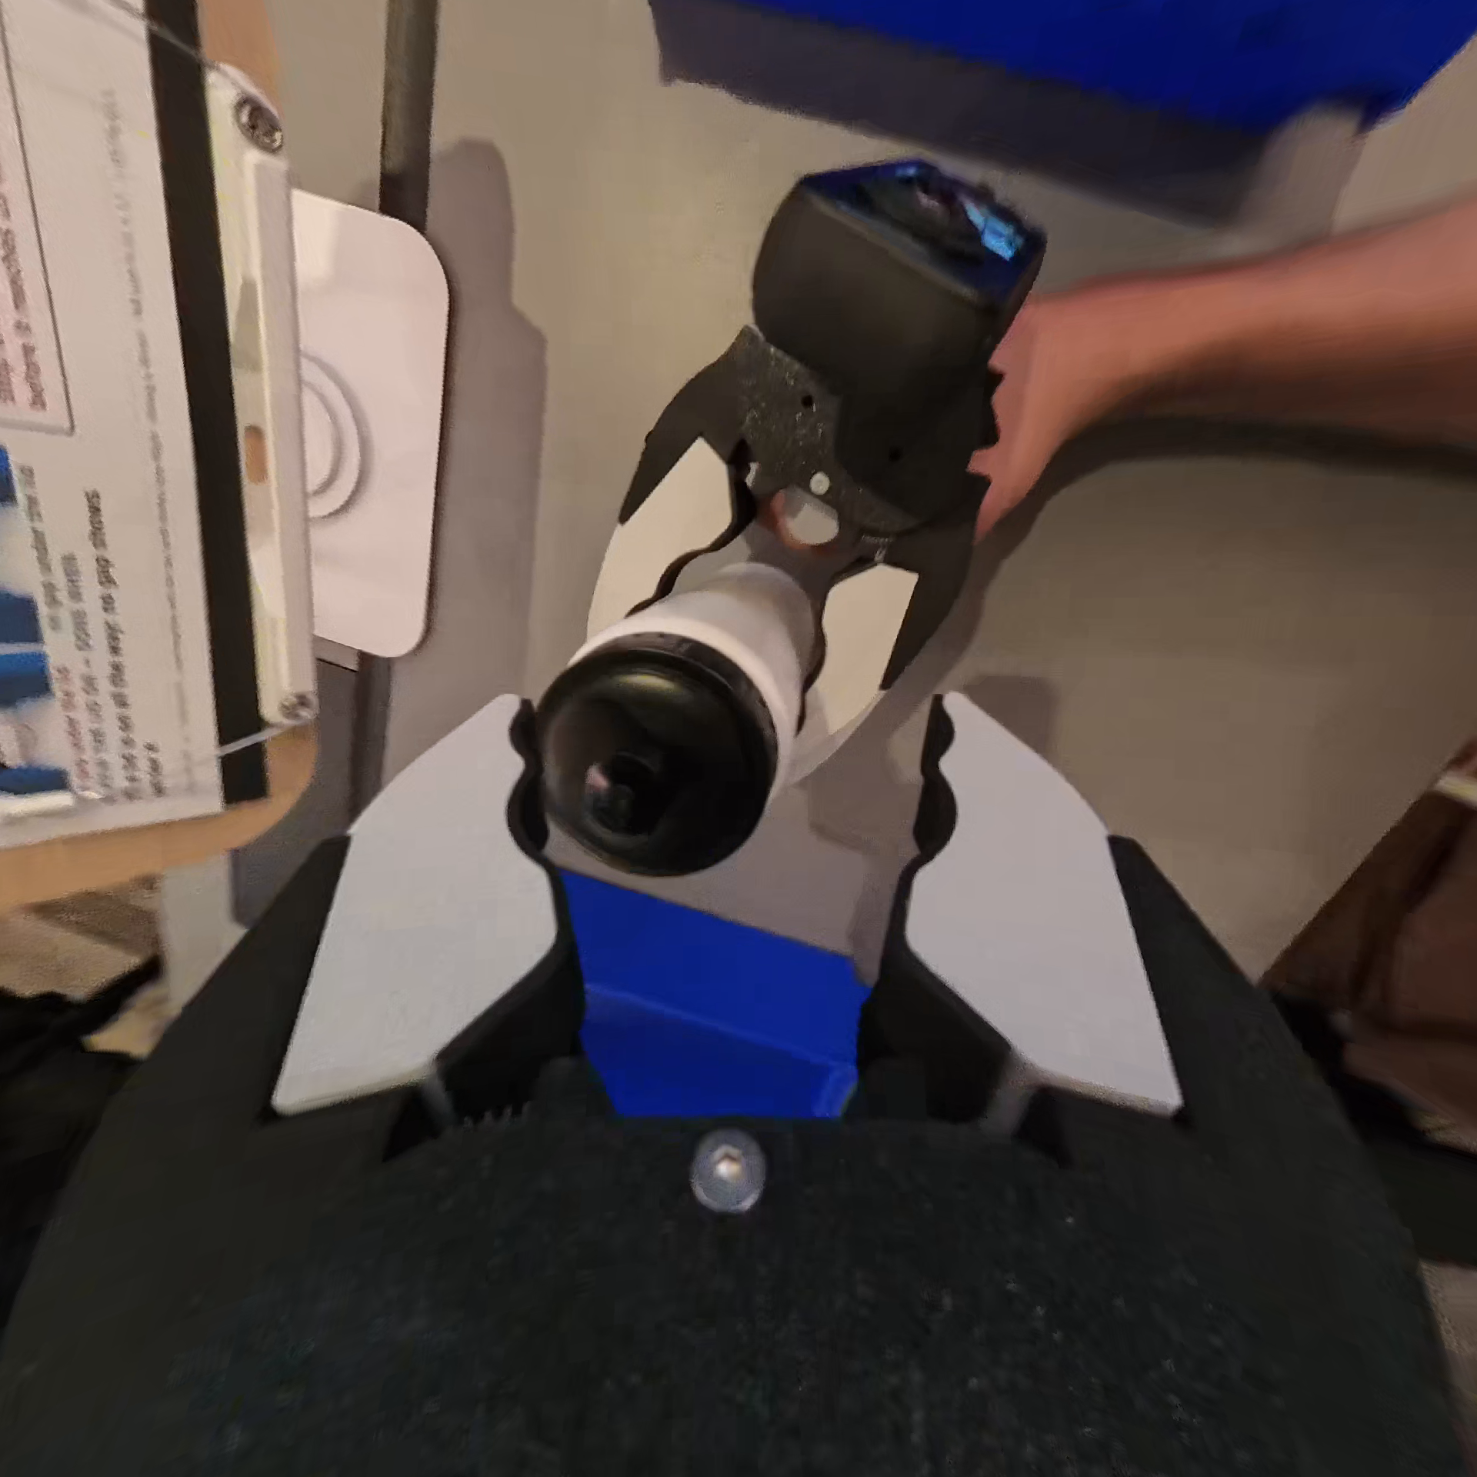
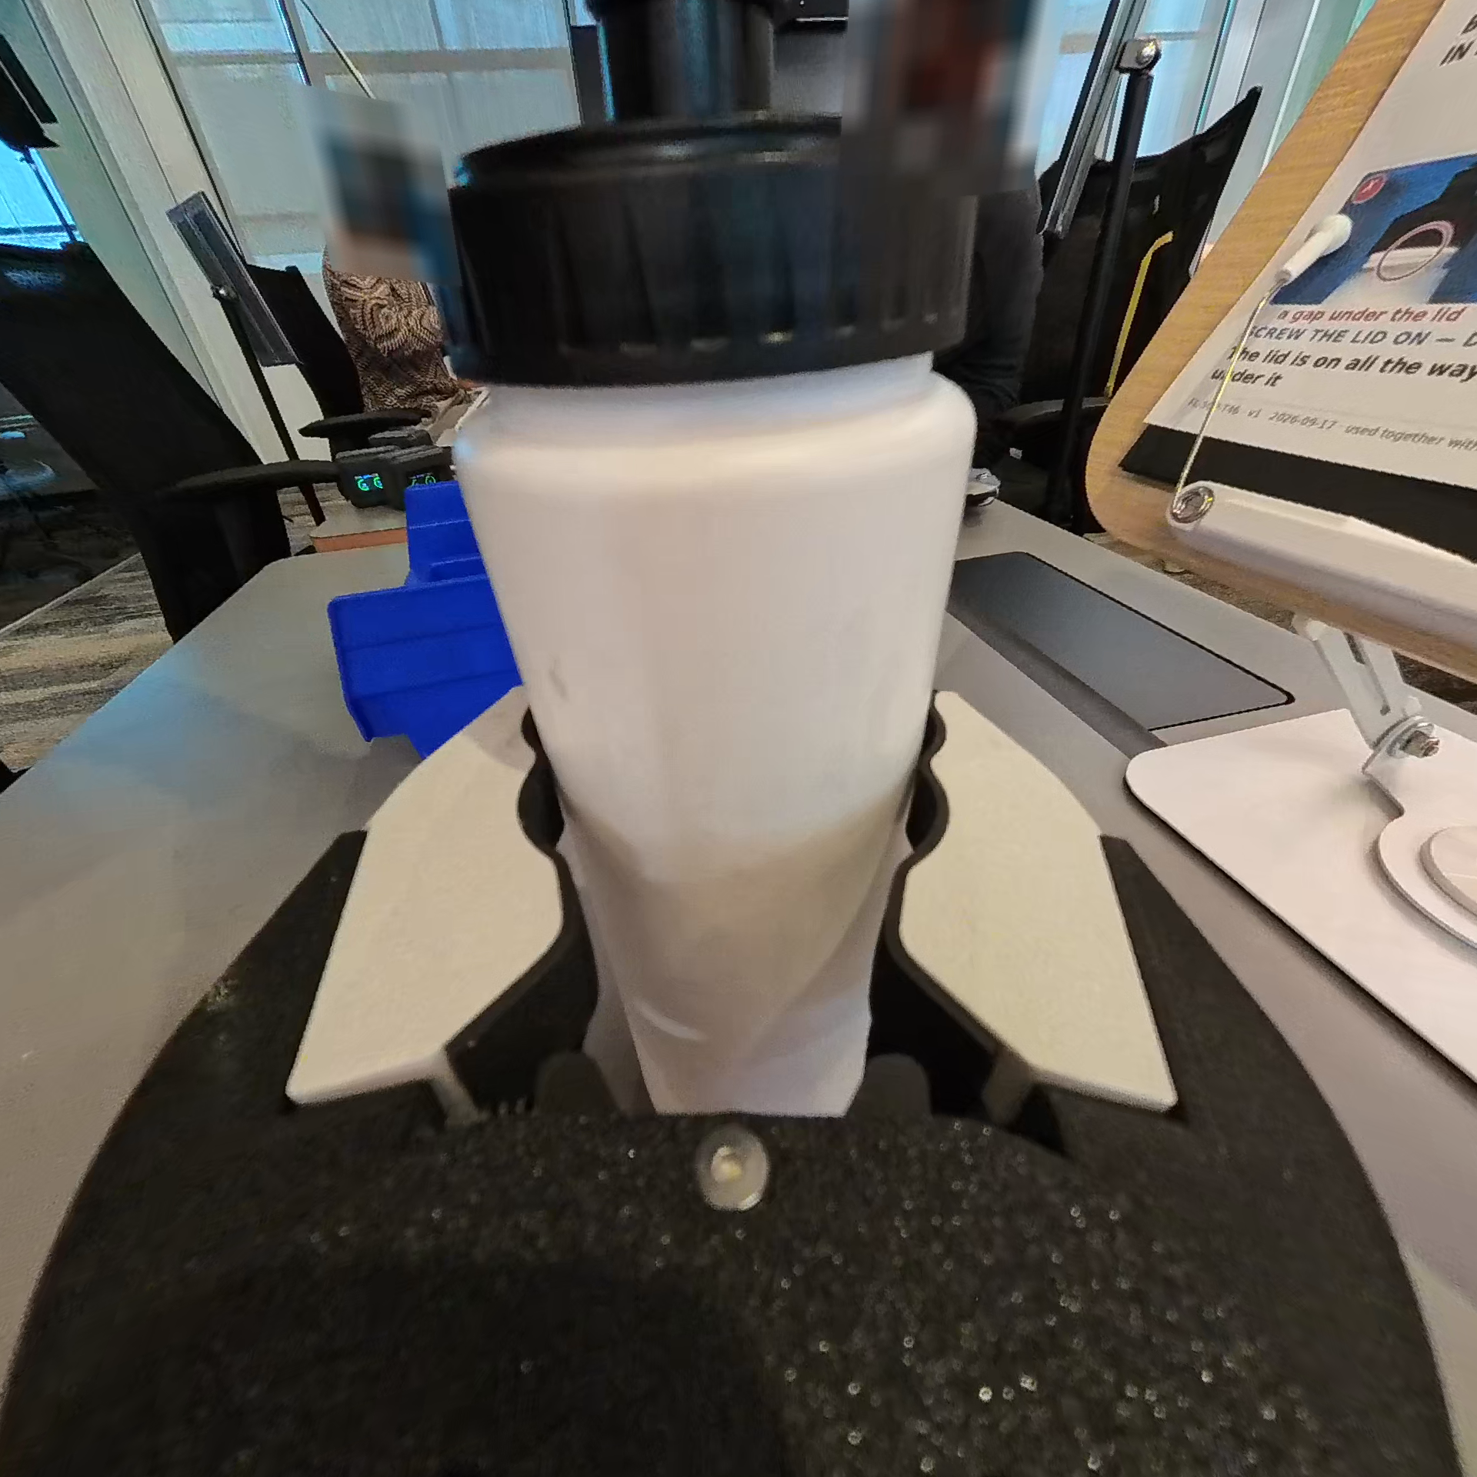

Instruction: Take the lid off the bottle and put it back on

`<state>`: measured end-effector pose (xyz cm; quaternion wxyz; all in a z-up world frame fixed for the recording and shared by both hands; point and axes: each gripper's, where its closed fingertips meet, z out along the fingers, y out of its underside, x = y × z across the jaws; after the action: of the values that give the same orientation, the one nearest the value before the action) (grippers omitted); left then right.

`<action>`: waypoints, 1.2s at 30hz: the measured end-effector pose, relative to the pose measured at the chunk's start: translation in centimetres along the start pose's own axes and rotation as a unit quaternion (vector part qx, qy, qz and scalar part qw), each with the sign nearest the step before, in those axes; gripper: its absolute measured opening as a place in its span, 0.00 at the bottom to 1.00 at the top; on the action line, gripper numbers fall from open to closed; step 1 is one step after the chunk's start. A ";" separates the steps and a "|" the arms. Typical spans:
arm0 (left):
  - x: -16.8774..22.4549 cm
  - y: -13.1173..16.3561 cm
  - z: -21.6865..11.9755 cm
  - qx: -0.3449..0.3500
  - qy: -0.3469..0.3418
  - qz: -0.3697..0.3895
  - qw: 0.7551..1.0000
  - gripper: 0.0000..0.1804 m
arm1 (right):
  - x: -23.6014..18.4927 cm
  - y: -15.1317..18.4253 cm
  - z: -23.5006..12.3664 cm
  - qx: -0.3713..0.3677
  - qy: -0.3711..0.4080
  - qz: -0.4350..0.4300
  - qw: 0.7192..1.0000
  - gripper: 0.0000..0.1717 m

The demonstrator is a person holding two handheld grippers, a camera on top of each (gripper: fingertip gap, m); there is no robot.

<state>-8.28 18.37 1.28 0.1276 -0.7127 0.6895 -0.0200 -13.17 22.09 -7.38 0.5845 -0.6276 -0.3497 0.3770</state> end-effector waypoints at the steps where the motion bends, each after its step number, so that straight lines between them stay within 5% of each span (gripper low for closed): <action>1: -0.3 0.2 -0.2 0.008 -0.007 -0.038 0.999 0.52 | 0.0 0.0 0.0 0.000 0.000 0.000 1.000 0.50; 5: -2.6 2.6 0.3 -0.012 -0.041 -0.260 0.965 0.53 | 0.0 0.0 0.1 0.001 -0.001 0.000 1.000 0.50; 9: -2.8 2.9 0.9 -0.014 -0.043 -0.285 0.958 0.52 | -0.1 0.0 0.1 0.000 0.000 0.000 1.000 0.50; 12: -2.4 2.4 0.9 -0.015 -0.035 -0.273 0.961 0.38 | 0.0 0.0 0.1 0.000 -0.001 0.001 1.000 0.50; 21: -2.1 2.6 1.0 -0.067 0.016 -0.062 0.996 0.36 | -0.1 0.0 0.1 -0.001 -0.003 -0.001 1.000 0.50; 27: -2.3 2.9 1.1 -0.092 0.005 0.164 0.982 0.37 | -0.1 0.0 0.2 0.000 -0.003 -0.002 1.000 0.50; 33: -2.1 2.8 1.0 -0.112 -0.008 0.172 0.979 0.36 | -0.1 0.1 0.0 0.000 -0.006 -0.001 1.000 0.50; 36: -1.2 2.7 1.0 -0.098 -0.005 0.129 0.987 0.49 | -0.1 0.1 0.0 0.001 -0.005 0.000 1.000 0.50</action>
<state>-10.77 19.69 -0.06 0.0621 -0.6269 0.7736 0.0682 -13.25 22.04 -7.44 0.5833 -0.6249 -0.3528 0.3805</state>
